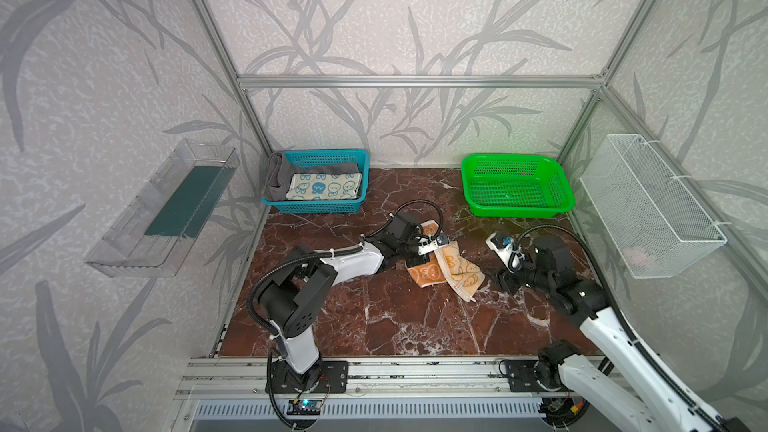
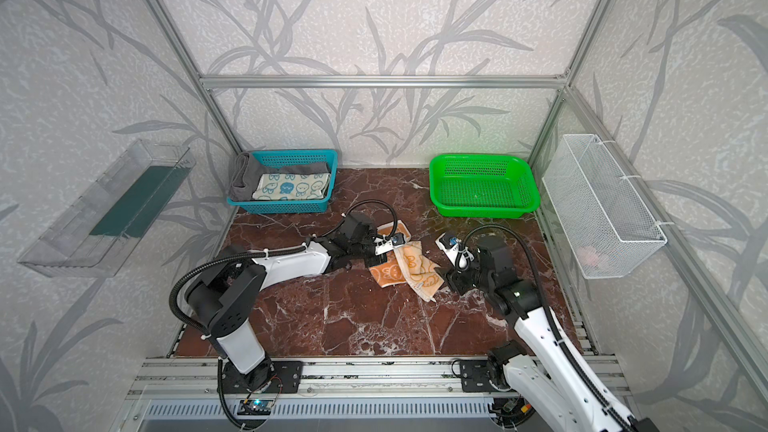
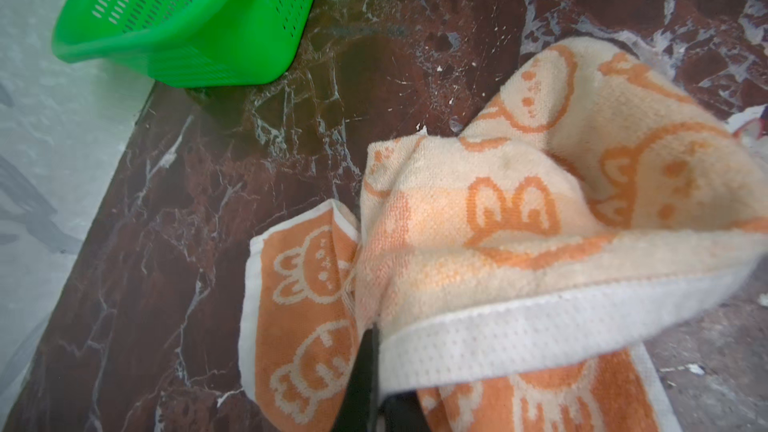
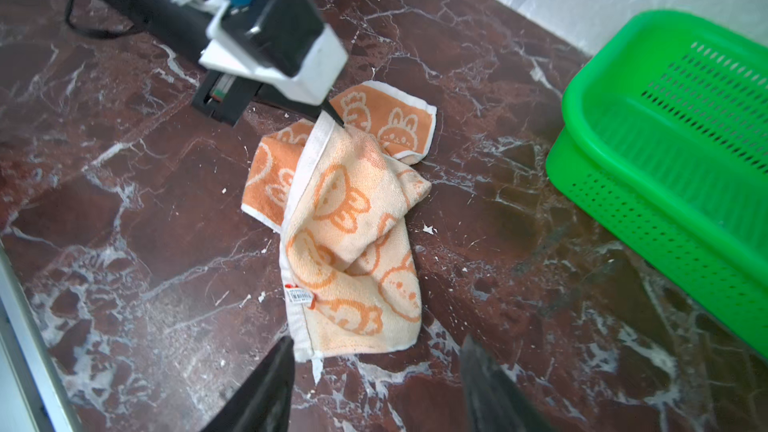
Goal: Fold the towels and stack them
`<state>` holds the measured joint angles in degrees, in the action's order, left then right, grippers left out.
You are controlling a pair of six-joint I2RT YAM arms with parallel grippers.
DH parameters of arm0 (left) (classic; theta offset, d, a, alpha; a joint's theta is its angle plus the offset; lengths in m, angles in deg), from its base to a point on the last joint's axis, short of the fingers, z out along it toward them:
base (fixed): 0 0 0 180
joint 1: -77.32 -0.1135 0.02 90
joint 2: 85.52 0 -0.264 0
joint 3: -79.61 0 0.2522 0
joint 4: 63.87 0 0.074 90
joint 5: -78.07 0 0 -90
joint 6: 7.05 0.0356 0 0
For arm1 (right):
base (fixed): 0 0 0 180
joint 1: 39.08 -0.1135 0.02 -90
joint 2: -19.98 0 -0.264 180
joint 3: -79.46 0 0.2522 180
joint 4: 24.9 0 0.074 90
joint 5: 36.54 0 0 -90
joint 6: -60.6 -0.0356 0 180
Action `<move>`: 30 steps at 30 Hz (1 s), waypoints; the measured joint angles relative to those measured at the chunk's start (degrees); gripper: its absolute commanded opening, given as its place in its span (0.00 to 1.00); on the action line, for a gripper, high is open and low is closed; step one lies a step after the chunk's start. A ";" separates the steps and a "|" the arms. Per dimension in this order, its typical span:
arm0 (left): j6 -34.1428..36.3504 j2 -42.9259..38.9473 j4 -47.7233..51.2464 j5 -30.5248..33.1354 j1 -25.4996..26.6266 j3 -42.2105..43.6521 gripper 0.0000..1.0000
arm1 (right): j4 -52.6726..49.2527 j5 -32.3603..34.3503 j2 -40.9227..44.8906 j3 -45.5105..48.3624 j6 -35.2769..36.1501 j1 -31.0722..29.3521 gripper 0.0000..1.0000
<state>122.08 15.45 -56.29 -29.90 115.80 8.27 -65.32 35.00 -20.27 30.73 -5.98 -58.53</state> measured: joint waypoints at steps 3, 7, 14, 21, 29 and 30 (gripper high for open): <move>-2.51 0.50 1.95 -0.35 -0.61 -1.55 0.00 | -3.43 -1.09 3.85 0.09 8.24 -1.73 0.64; -4.72 0.83 3.63 -1.11 -1.92 -2.40 0.00 | -7.82 -0.50 3.43 -0.09 15.50 -9.07 0.68; -6.34 1.46 7.48 -1.70 -3.30 -4.46 0.00 | -4.90 5.64 -9.09 1.46 18.21 -22.43 0.57; -6.69 1.75 9.40 -2.49 -4.17 -4.96 0.00 | 2.97 9.97 -17.68 4.24 16.04 -24.30 0.51; -7.28 3.65 11.08 -3.32 -4.76 -6.03 0.00 | 8.63 15.91 -28.20 4.13 12.72 -24.55 0.45; -7.30 3.76 11.23 -3.30 -4.81 -6.14 0.00 | 8.85 16.76 -29.62 3.96 12.37 -24.55 0.46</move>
<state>114.78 19.21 -45.05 -33.20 110.99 2.13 -56.47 51.77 -49.89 34.69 6.39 -83.07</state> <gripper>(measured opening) 0.048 0.454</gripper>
